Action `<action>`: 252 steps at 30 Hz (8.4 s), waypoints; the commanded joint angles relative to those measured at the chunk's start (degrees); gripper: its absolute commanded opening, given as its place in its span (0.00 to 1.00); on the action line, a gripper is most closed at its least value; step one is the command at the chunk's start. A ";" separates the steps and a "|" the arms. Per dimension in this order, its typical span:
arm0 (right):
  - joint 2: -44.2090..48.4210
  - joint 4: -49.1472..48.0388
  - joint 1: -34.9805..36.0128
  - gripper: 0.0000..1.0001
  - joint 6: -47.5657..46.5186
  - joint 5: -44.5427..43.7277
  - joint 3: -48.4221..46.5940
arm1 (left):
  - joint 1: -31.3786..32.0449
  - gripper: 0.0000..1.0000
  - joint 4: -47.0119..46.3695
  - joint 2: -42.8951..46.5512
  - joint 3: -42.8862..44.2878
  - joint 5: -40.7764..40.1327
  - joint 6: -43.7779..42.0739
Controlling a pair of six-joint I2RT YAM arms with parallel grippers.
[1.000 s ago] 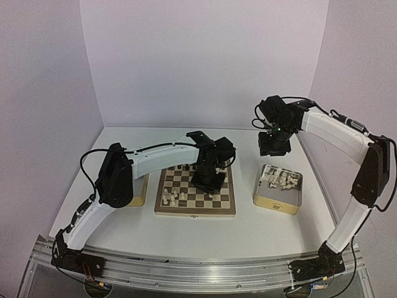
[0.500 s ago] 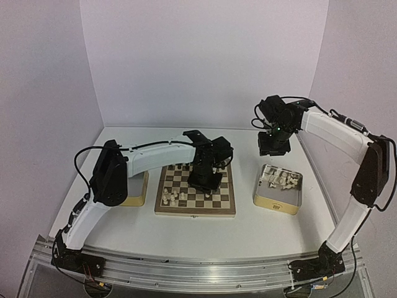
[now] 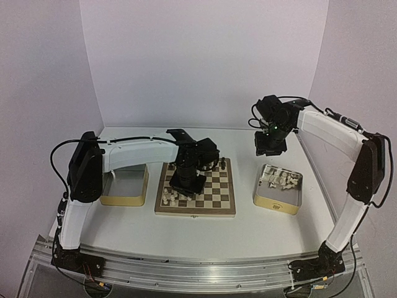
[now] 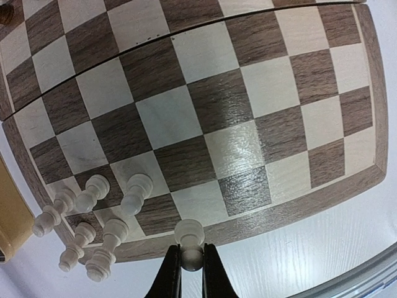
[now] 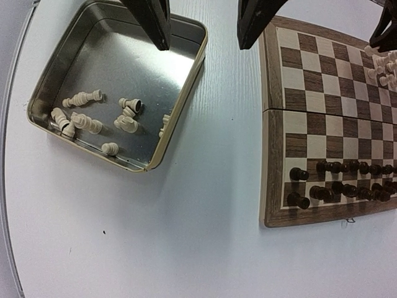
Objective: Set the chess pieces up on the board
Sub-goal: Place the chess piece on the chessboard, then pick up the chess piece from the storage box, then place the chess piece on the chessboard, then pick up the chess piece from the chessboard.
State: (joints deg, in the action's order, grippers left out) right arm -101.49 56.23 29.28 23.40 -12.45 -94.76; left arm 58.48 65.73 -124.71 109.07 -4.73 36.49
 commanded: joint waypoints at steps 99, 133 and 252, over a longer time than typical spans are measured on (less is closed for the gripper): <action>-11.81 -6.73 -14.00 0.33 -1.10 9.33 7.53 | -4.86 0.33 -7.05 -0.75 16.72 2.38 -0.09; -6.88 -6.02 -13.98 0.01 -0.81 7.12 7.98 | -6.70 0.33 -7.98 -1.04 15.49 3.59 -2.19; -1.88 2.19 -1.59 0.40 -3.01 -0.30 -6.25 | -2.11 0.32 -2.04 -17.86 27.67 1.93 2.49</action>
State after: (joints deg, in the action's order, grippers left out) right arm -102.96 58.31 27.68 20.97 -13.36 -98.89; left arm 56.58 64.41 -142.29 133.93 -2.56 39.10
